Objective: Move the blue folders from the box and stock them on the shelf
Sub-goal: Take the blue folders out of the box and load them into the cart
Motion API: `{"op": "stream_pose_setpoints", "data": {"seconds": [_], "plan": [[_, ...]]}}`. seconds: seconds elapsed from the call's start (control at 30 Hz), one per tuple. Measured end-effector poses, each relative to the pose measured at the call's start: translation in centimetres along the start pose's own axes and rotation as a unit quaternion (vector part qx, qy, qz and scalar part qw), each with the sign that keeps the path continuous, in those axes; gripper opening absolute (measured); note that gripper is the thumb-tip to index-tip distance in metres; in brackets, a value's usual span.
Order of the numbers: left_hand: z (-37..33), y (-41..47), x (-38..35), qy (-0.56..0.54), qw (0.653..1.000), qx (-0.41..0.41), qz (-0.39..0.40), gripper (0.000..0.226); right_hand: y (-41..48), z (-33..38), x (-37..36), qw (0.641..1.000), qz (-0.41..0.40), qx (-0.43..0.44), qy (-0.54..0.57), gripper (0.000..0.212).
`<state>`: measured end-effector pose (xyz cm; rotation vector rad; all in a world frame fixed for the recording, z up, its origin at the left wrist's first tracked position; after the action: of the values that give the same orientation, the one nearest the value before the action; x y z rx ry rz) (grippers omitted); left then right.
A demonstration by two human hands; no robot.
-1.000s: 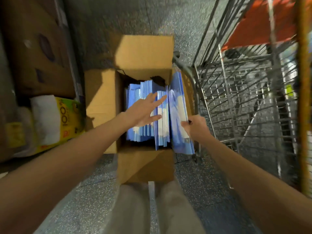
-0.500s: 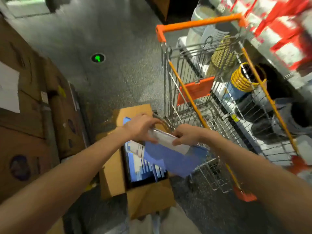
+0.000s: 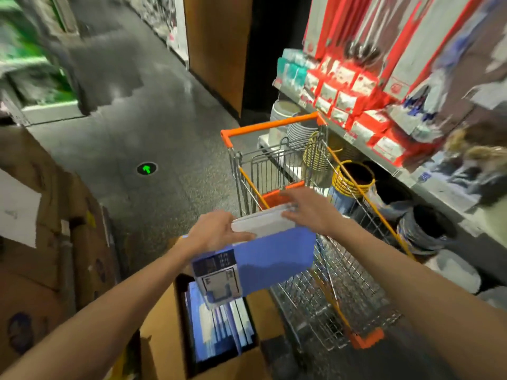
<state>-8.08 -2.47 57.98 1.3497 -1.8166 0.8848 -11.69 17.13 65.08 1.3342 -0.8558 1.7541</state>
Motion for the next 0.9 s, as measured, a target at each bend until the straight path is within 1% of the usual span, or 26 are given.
{"op": "stream_pose_setpoints", "data": {"seconds": [0.07,0.13,0.17,0.23,0.27,0.33,0.37,0.4,0.47,0.53,0.63,0.67,0.7,0.73,0.8,0.9], "plan": [[-0.7,0.2,0.8,-0.058,0.998,0.032,-0.02,0.069,-1.2,-2.0,2.5,0.993,-0.1,-0.052,0.026,0.048],[-1.8,0.1,1.2,-0.109,0.991,0.067,-0.037,0.067,-2.7,-4.4,3.9,0.979,-0.165,-0.09,0.072,0.051],[-2.9,0.1,1.3,-0.127,0.988,0.08,-0.047,0.066,-3.7,-6.1,4.4,0.972,-0.184,-0.115,0.093,0.055],[-4.7,0.1,1.2,-0.172,0.978,0.105,-0.062,0.067,-5.6,-9.3,3.8,0.953,-0.172,-0.188,0.164,0.059],[-6.2,0.1,0.7,-0.185,0.973,0.112,-0.073,0.07,-7.1,-11.3,3.3,0.938,-0.152,-0.223,0.219,0.055],[-8.7,0.2,-0.3,-0.214,0.964,0.132,-0.092,0.069,-10.0,-14.1,1.5,0.903,-0.099,-0.272,0.319,0.028],[-10.5,0.2,-1.2,-0.225,0.958,0.144,-0.101,0.068,-11.9,-15.7,0.8,0.887,-0.074,-0.283,0.357,0.018],[-12.1,0.2,-2.2,-0.242,0.951,0.159,-0.109,0.066,-13.5,-17.0,-0.2,0.869,-0.057,-0.29,0.396,0.015],[-15.4,0.1,-4.1,-0.284,0.933,0.185,-0.122,0.062,-16.7,-19.4,-1.4,0.833,-0.049,-0.299,0.463,0.016],[-19.2,0.1,-6.7,-0.349,0.908,0.203,-0.111,0.056,-19.8,-22.3,-2.3,0.801,-0.067,-0.315,0.504,0.026],[-23.2,-0.1,-10.0,-0.483,0.84,0.227,-0.1,0.049,-22.5,-25.1,-3.0,0.75,-0.103,-0.332,0.563,0.044],[-24.7,0.0,-11.2,-0.515,0.821,0.228,-0.092,0.044,-23.4,-26.2,-3.1,0.727,-0.113,-0.332,0.59,0.05],[-25.5,0.0,-12.0,-0.533,0.809,0.231,-0.089,0.043,-23.7,-27.1,-3.3,0.707,-0.124,-0.329,0.613,0.058],[-26.4,0.0,-12.7,-0.539,0.804,0.236,-0.081,0.045,-24.0,-27.8,-3.2,0.691,-0.137,-0.331,0.627,0.061],[-27.1,0.5,-13.8,-0.547,0.798,0.243,-0.071,0.051,-24.6,-29.6,-2.8,0.664,-0.172,-0.351,0.637,0.053],[-26.7,1.1,-15.3,-0.547,0.792,0.27,-0.036,0.061,-24.5,-31.2,-2.3,0.643,-0.23,-0.368,0.631,0.032]]}}
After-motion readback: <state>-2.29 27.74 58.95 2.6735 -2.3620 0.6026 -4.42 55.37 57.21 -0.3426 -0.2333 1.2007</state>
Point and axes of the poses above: each hand's wrist, its own y-axis towards the middle knuckle, its own x-axis out of the back of the hand, z = x × y, the point moved 7 cm from there along y, towards the middle knuckle, and after that the axes turned 5 degrees about -y, right-handed, at the moved point
